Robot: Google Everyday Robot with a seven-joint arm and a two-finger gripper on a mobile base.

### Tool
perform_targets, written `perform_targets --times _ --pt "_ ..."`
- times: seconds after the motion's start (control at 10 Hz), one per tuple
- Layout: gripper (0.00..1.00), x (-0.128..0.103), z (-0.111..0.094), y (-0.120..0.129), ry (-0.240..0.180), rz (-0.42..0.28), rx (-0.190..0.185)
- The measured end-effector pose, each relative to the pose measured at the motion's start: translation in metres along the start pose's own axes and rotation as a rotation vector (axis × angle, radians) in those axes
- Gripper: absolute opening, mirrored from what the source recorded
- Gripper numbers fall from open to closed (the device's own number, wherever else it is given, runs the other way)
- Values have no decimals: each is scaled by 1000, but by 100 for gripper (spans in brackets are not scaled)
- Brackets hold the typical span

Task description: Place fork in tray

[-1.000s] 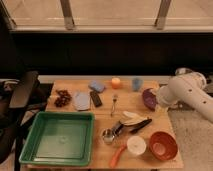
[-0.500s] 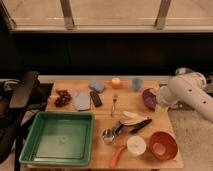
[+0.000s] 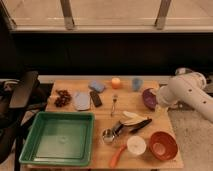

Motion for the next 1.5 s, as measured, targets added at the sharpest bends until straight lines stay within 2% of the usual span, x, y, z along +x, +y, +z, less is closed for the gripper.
perform_targets --times 0.8,1.0,1.2,1.3,1.5 --pt "80 0 0 0 0 0 0" --pt "80 0 0 0 3 -21 -4" --pt "80 -20 4 -7 17 -164 -2" --pt "80 -31 6 -11 21 -213 -1" --pt "80 -71 18 -22 18 -348 -3"
